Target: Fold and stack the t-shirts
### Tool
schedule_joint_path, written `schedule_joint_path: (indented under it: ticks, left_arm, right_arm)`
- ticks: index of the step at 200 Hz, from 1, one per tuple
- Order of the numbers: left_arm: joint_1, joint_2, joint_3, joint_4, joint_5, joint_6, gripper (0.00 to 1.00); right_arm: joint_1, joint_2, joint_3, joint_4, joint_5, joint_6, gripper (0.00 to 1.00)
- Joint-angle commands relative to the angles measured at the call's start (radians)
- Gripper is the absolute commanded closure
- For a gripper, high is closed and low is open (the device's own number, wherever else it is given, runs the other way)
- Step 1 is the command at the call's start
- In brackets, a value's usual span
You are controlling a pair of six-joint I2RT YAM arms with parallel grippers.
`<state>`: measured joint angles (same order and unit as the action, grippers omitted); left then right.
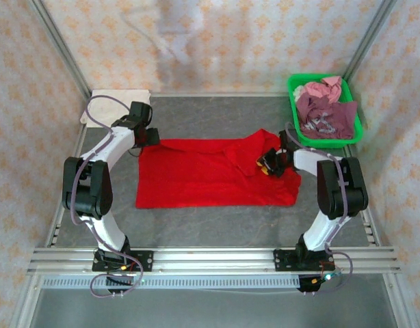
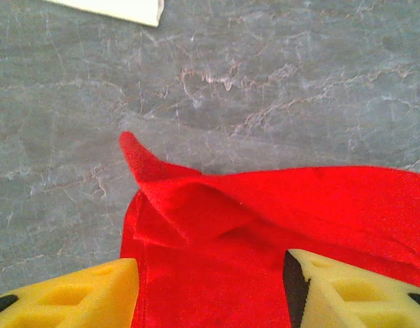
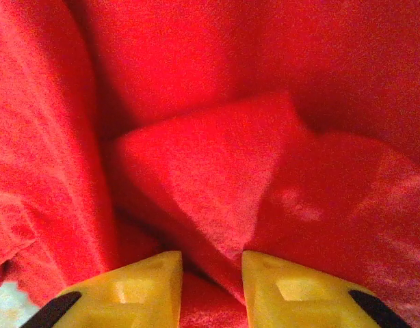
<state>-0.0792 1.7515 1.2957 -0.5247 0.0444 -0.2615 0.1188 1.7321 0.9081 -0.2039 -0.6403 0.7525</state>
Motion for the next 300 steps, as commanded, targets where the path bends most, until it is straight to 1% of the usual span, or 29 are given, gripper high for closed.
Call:
schedule_joint_path:
  ticks: [1, 20, 39, 46, 55, 63, 84, 91, 98, 117, 133, 144, 165, 169, 179, 188, 196, 199, 214, 232, 236, 262, 276, 300]
  left_arm:
    - [-0.005, -0.068, -0.048, 0.015, -0.011, -0.002, 0.41]
    - [0.007, -0.072, -0.059, 0.027, 0.011, -0.015, 0.41]
    - [0.045, -0.056, -0.056, 0.047, 0.064, -0.045, 0.41]
    - [0.059, -0.051, -0.052, 0.054, 0.073, -0.054, 0.41]
    - [0.077, -0.043, -0.041, 0.060, 0.082, -0.059, 0.41]
    - [0.089, -0.031, -0.022, 0.049, 0.092, -0.067, 0.37]
    - [0.127, 0.006, 0.035, 0.018, 0.144, -0.093, 0.37]
    - [0.134, 0.014, 0.045, 0.017, 0.164, -0.104, 0.37]
    - [0.142, 0.025, 0.051, 0.018, 0.181, -0.119, 0.34]
    - [0.168, 0.069, 0.080, 0.018, 0.288, -0.158, 0.34]
    - [0.187, 0.108, 0.102, 0.025, 0.350, -0.200, 0.33]
    - [0.191, 0.130, 0.113, 0.026, 0.363, -0.216, 0.33]
    - [0.195, 0.152, 0.143, 0.025, 0.344, -0.229, 0.32]
    - [0.197, 0.186, 0.154, 0.023, 0.350, -0.232, 0.32]
    - [0.198, 0.211, 0.185, 0.022, 0.357, -0.232, 0.32]
    - [0.199, 0.232, 0.214, 0.017, 0.354, -0.232, 0.39]
    - [0.198, 0.254, 0.243, 0.010, 0.354, -0.230, 0.52]
    - [0.198, 0.261, 0.253, 0.007, 0.354, -0.227, 0.58]
    - [0.196, 0.288, 0.306, -0.015, 0.353, -0.208, 0.77]
    - [0.190, 0.307, 0.360, -0.051, 0.328, -0.182, 0.92]
    - [0.187, 0.309, 0.371, -0.058, 0.322, -0.173, 0.94]
    - [0.167, 0.339, 0.474, -0.153, 0.238, -0.095, 0.98]
    - [0.153, 0.347, 0.510, -0.177, 0.189, -0.049, 0.98]
    - [0.130, 0.365, 0.545, -0.167, 0.115, 0.019, 0.97]
  right_arm:
    - [0.011, -0.017, -0.035, 0.133, -0.066, 0.084, 0.67]
    - [0.018, -0.017, -0.033, 0.144, -0.070, 0.086, 0.68]
    - [0.019, -0.020, -0.031, 0.180, -0.069, 0.109, 0.79]
    - [0.019, -0.019, -0.026, 0.185, -0.065, 0.112, 0.81]
    - [0.019, -0.014, -0.016, 0.186, -0.066, 0.116, 0.87]
    - [0.019, -0.014, -0.010, 0.190, -0.066, 0.122, 0.91]
    - [0.019, -0.024, -0.006, 0.208, -0.061, 0.142, 0.98]
    - [0.019, -0.027, -0.001, 0.209, -0.058, 0.142, 0.99]
    - [0.019, -0.028, 0.003, 0.208, -0.058, 0.143, 0.99]
    - [0.019, -0.029, 0.005, 0.218, -0.056, 0.145, 0.99]
    - [0.018, -0.026, 0.005, 0.220, -0.055, 0.142, 0.99]
    - [0.019, -0.027, 0.000, 0.224, -0.056, 0.141, 0.99]
    - [0.019, -0.032, -0.006, 0.225, -0.052, 0.133, 0.99]
    - [0.019, -0.034, -0.007, 0.225, -0.050, 0.132, 0.98]
    - [0.019, -0.034, -0.008, 0.222, -0.049, 0.125, 0.99]
    - [0.019, -0.033, -0.011, 0.222, -0.047, 0.123, 1.00]
    - [0.019, -0.032, -0.016, 0.230, -0.048, 0.127, 1.00]
    - [0.018, -0.031, -0.016, 0.233, -0.050, 0.129, 1.00]
    - [0.019, -0.035, -0.018, 0.248, -0.056, 0.145, 1.00]
    - [0.019, -0.049, -0.009, 0.246, -0.044, 0.150, 1.00]
    - [0.018, -0.052, -0.004, 0.240, -0.039, 0.148, 1.00]
    - [0.019, -0.060, 0.060, 0.181, -0.013, 0.121, 1.00]
    - [0.017, -0.060, 0.102, 0.151, -0.004, 0.113, 1.00]
    - [0.015, -0.055, 0.169, 0.123, 0.019, 0.113, 1.00]
